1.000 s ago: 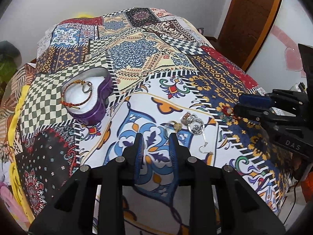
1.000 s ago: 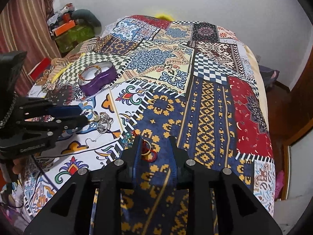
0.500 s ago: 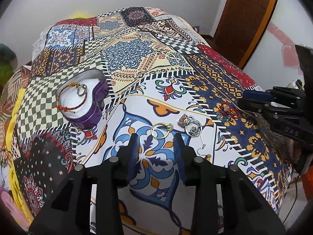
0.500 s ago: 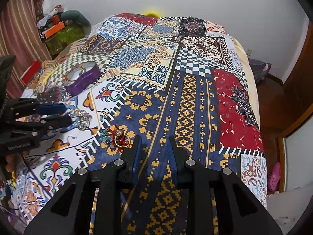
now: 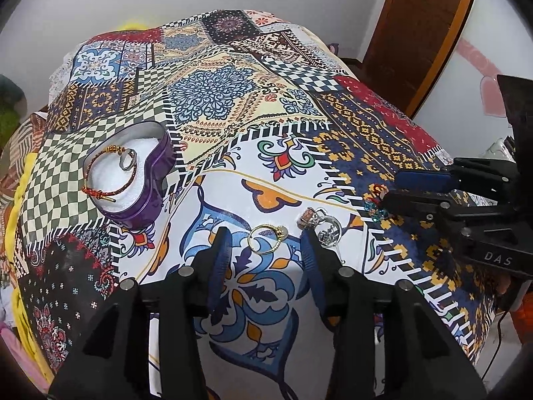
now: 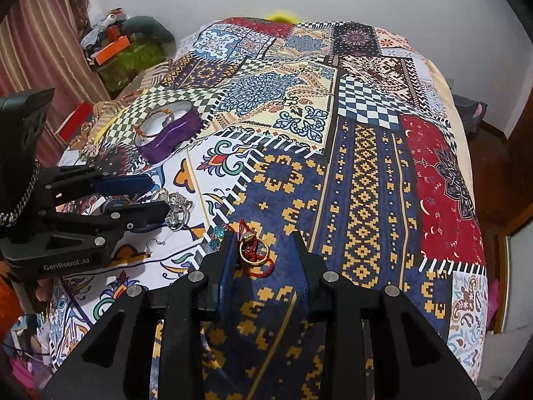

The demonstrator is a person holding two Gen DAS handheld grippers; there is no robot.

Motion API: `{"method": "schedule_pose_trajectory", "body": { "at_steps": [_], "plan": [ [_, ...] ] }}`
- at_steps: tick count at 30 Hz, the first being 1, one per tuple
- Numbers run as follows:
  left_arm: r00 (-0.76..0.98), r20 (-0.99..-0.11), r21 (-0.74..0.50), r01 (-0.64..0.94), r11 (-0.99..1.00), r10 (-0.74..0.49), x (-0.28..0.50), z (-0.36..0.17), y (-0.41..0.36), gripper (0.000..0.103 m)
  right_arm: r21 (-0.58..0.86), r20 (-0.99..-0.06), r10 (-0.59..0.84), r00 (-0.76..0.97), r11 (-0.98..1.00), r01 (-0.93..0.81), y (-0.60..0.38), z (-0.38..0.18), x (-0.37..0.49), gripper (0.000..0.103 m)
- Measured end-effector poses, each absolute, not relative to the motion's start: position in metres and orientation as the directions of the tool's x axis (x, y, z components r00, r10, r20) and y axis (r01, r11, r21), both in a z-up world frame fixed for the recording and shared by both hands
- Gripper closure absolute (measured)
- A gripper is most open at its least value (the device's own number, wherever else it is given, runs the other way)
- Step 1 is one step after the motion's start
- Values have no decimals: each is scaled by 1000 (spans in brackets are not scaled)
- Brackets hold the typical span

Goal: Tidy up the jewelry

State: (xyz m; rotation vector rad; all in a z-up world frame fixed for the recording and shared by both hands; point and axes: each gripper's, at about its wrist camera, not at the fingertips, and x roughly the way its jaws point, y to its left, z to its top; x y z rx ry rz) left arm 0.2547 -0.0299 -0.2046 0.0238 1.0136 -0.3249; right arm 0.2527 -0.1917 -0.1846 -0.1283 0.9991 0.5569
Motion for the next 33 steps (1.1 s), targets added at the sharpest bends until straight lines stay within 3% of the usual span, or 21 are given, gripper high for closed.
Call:
{"method": "schedule_pose_trajectory", "body": {
  "at_steps": [6, 8, 33],
  "plan": [
    [483, -835, -119, 310, 943, -264, 256, -205, -36, 78, 139, -824, 390, 411, 842, -521, -186, -186, 251, 79],
    [484, -834, -117, 315, 942, -265, 257, -205, -38, 78, 179, -819, 422, 388, 831, -527, -187, -187, 252, 86],
    [585, -770, -121, 259, 958, -255, 228, -163, -12, 78, 118, -738, 416, 531, 854, -506, -181, -128, 238, 86]
  ]
}}
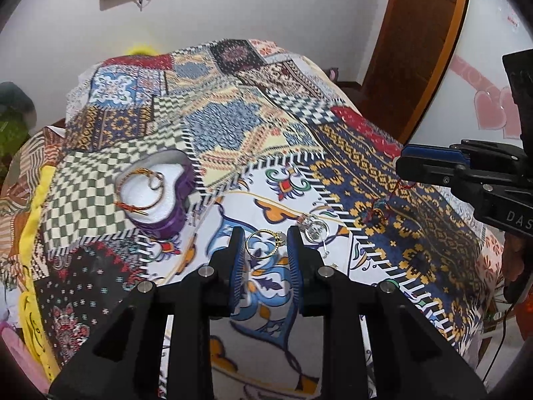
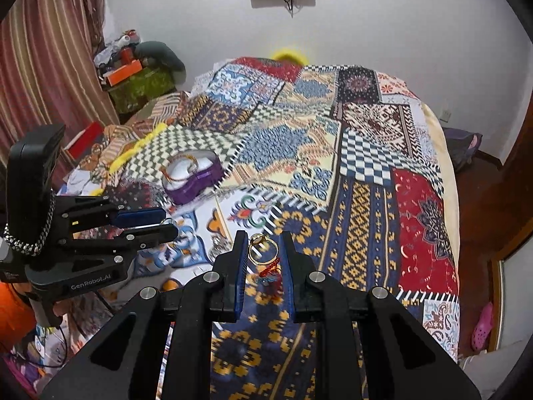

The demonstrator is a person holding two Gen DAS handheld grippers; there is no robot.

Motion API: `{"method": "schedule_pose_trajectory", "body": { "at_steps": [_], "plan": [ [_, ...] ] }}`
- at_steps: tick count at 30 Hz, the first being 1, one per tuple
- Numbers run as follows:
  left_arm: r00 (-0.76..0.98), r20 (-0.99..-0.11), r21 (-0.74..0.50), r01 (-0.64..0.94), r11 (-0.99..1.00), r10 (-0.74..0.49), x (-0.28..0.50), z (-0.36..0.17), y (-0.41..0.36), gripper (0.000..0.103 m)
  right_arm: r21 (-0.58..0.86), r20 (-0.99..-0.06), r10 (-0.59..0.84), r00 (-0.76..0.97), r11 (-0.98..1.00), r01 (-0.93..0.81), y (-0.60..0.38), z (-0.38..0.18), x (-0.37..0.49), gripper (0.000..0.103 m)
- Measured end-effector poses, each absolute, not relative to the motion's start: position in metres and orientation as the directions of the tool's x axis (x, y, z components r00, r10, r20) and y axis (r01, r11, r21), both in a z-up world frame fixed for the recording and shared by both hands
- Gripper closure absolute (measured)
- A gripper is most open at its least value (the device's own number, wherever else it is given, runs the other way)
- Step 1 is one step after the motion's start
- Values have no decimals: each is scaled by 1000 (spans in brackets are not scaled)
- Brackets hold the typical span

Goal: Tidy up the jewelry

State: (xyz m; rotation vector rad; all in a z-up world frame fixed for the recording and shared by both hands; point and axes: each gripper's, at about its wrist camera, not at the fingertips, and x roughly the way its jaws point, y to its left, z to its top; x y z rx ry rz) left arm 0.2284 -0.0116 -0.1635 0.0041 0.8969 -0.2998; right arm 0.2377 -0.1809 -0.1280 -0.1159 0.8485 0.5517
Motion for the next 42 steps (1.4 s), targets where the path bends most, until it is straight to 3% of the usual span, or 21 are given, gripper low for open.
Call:
{"method": "schedule_pose_trajectory", "body": {
  "at_steps": [24, 42],
  "plan": [
    [670, -728, -112, 94, 989, -147, 226, -146, 76, 78, 135, -723, 503, 474, 775, -617, -90, -121, 263, 86],
    [653, -746, -89, 101, 991, -134, 281, -167, 90, 78, 165, -764, 501, 406, 761, -628, -32, -136, 322, 86]
  ]
}}
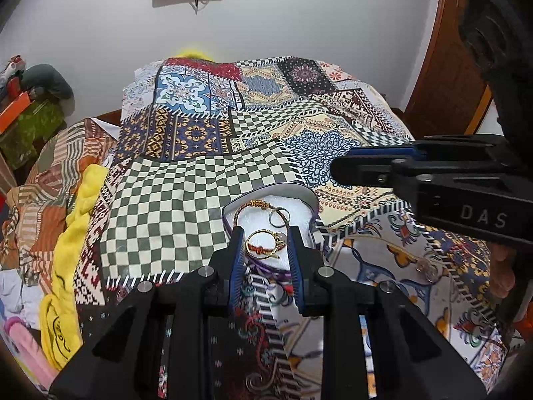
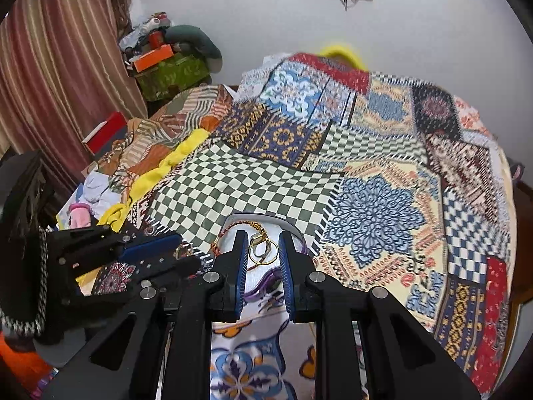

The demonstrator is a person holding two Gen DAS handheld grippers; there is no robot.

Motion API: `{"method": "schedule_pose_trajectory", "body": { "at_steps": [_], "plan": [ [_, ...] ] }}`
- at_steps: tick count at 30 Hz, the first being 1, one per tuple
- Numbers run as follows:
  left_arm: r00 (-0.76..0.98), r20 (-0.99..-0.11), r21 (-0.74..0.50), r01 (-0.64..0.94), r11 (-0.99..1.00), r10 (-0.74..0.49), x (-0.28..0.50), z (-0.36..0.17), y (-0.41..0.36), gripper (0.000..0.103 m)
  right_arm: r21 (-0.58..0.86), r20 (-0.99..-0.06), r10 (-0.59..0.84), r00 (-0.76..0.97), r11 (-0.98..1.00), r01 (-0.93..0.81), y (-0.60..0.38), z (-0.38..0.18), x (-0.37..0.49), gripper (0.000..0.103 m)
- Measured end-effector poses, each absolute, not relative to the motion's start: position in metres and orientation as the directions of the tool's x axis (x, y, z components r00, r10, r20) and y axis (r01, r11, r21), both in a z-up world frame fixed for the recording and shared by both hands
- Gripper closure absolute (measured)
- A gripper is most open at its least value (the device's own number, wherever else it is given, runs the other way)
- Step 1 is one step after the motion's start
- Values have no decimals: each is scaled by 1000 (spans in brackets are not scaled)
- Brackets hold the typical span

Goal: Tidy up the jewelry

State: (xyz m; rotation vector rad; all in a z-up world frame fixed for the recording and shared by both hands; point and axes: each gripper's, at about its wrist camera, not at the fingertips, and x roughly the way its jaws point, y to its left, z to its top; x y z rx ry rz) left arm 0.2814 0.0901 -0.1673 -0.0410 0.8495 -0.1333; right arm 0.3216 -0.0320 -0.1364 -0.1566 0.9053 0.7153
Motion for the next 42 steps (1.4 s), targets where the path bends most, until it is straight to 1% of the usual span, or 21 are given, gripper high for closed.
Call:
{"method": "schedule_pose_trajectory", "body": {
  "at_steps": [10, 15, 26, 32, 39, 42],
  "plan": [
    [596, -791, -92, 108, 990, -138, 312, -197, 91, 79, 231, -832, 471, 292, 774, -590, -22, -168, 356, 86],
    [587, -799, -83, 108, 991, -131, 317, -203, 92, 78, 225, -854, 446, 267, 780, -585, -18, -179, 362, 86],
    [585, -802, -63, 117, 991, -120, 320, -205, 92, 79, 250, -862, 446, 239, 786, -566, -17, -189, 369, 86],
    [584, -802, -73, 112, 991, -125, 316, -202, 93, 78, 289, -859, 466, 214, 786, -547, -20, -188, 373, 85],
    [601, -791, -72, 101, 992, -118, 306, -187, 95, 77, 246, -853, 452, 262, 789, -562, -23, -174, 363, 85],
    [604, -788, -74, 96, 993, -118, 301, -180, 96, 75, 197, -848, 434, 304, 791, -579, -25, -163, 352, 85]
  ]
}}
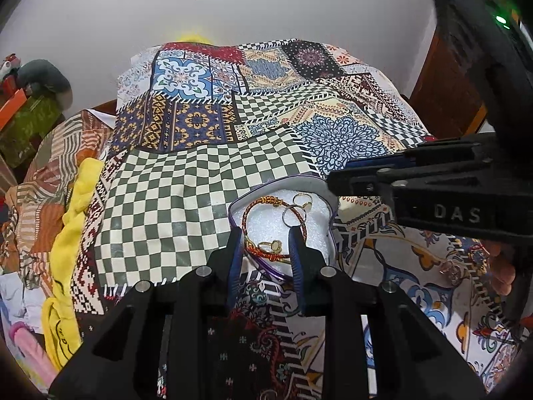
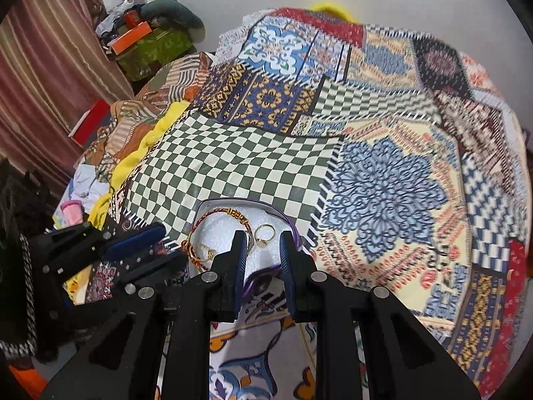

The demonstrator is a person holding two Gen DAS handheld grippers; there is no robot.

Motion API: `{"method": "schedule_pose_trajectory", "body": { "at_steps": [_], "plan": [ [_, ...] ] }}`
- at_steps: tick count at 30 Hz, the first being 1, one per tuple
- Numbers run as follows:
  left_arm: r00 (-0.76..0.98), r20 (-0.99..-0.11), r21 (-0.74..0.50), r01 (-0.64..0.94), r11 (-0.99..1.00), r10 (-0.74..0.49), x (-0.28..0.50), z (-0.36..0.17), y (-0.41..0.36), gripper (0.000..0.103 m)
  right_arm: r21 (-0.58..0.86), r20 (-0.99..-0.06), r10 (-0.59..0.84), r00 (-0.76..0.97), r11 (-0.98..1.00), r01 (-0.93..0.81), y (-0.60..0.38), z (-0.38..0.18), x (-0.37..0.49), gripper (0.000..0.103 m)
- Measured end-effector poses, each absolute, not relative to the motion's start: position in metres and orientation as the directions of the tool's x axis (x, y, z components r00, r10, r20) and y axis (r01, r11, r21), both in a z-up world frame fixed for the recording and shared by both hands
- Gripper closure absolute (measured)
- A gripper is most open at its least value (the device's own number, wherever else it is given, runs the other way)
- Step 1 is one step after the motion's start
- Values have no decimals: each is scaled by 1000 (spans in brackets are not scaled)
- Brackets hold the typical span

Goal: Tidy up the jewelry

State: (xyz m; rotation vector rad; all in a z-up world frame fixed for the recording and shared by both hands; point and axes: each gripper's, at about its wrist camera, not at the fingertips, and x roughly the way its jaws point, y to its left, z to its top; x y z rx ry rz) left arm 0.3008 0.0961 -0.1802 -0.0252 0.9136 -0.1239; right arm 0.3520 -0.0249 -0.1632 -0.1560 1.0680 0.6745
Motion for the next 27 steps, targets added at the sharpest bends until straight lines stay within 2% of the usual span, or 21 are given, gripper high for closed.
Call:
{"method": "schedule_pose_trajectory", "body": {
  "at_steps": [7, 11, 15, 24, 27],
  "plan": [
    [627, -771, -73, 86, 994, -111, 280, -156, 98, 72, 128, -825, 421, 376, 788, -602, -37, -137, 324, 84],
    [647, -755, -62, 92, 994, -107, 266, -139, 94, 70, 65, -806, 402, 435, 790, -609, -47, -120, 303, 77],
    [667, -737, -55, 101, 993, -108, 248, -124, 88, 66, 27, -776, 398, 488, 795, -606, -62, -106, 283, 74],
    [675, -723, -57, 158, 986, -150, 221, -110, 56, 61, 9, -733, 396, 553, 819, -574, -109, -89, 256, 74],
    [657, -735, -67, 179, 982, -169, 218, -115, 44, 61, 10, -733, 385, 560, 830, -558, -125, -90, 253, 70]
  ]
}}
